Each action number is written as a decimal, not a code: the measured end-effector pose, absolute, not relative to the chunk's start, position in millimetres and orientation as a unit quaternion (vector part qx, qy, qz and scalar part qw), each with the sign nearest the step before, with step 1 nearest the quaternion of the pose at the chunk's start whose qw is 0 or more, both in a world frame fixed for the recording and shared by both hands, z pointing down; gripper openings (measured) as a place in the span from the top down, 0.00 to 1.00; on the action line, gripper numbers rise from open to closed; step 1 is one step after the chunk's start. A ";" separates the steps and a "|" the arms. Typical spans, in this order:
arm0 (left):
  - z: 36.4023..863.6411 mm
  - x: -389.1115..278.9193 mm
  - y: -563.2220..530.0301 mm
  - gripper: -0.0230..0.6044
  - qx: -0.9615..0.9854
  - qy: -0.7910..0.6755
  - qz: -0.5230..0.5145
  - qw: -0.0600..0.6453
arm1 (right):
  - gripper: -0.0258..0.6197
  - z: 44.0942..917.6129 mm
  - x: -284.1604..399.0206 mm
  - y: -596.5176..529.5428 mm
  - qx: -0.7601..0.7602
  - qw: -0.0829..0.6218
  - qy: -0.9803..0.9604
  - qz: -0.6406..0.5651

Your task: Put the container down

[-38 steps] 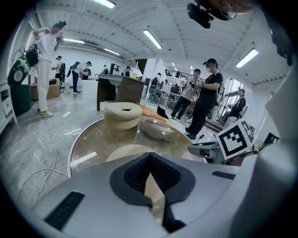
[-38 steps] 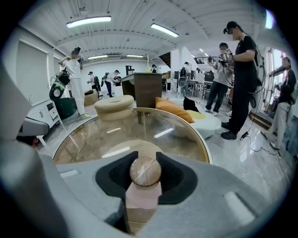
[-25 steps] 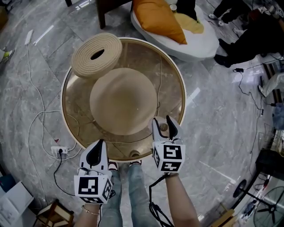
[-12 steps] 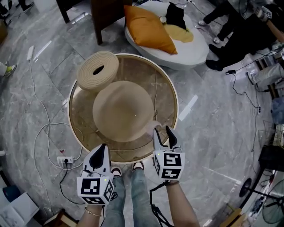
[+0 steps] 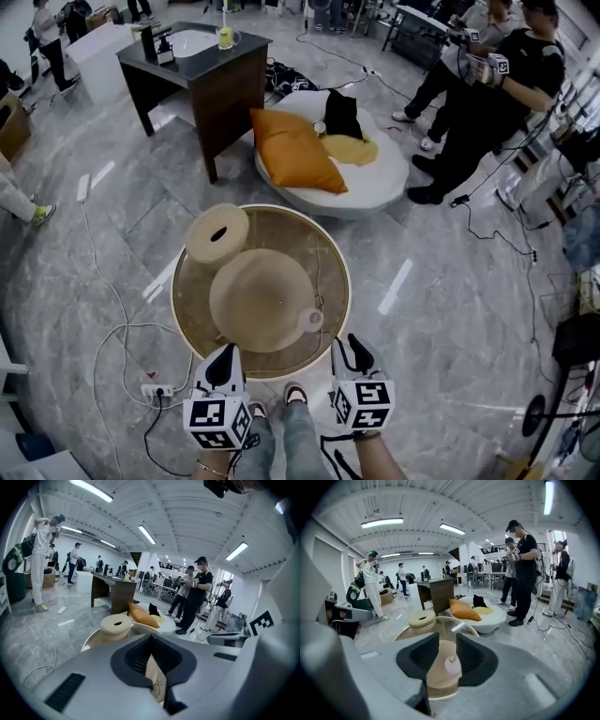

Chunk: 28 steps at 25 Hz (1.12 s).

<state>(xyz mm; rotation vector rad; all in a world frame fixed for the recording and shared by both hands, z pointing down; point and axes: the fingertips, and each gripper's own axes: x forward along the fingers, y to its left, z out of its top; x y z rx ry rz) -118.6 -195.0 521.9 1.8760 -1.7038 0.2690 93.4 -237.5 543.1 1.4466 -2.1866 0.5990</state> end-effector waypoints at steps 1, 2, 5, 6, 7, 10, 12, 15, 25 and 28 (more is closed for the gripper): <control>508.7 -118.5 -194.3 0.96 0.703 -0.642 0.097 0.289 | 0.78 527.6 96.9 -233.4 0.528 0.218 -0.792 0.214; 495.5 -118.3 -193.6 0.96 0.702 -0.646 0.091 0.286 | 0.81 512.8 101.2 -229.4 0.532 0.213 -0.792 0.211; 458.3 -118.4 -191.8 0.96 0.698 -0.657 0.077 0.274 | 0.89 473.5 114.6 -219.7 0.544 0.205 -0.789 0.199; 446.5 -118.4 -192.1 0.96 0.699 -0.658 0.074 0.268 | 0.91 461.5 118.9 -218.9 0.548 0.202 -0.789 0.192; 434.8 -118.1 -193.3 0.96 0.702 -0.659 0.072 0.261 | 0.92 449.8 123.6 -219.6 0.553 0.198 -0.788 0.184; 399.9 -118.2 -201.0 0.96 0.713 -0.658 0.066 0.233 | 0.95 416.9 138.2 -227.5 0.570 0.181 -0.785 0.163; 379.2 -118.6 -203.1 0.96 0.718 -0.660 0.062 0.214 | 0.95 399.2 147.9 -229.1 0.577 0.170 -0.783 0.157; 351.8 -117.5 -200.7 0.96 0.722 -0.662 0.056 0.193 | 0.95 377.4 162.2 -223.6 0.582 0.164 -0.782 0.152; 315.3 -101.9 -199.7 0.96 0.738 -0.656 0.045 0.153 | 0.95 328.3 194.1 -222.9 0.599 0.135 -0.778 0.131; 309.4 -97.2 -202.2 0.96 0.740 -0.655 0.042 0.145 | 0.95 321.3 192.4 -227.1 0.599 0.129 -0.780 0.127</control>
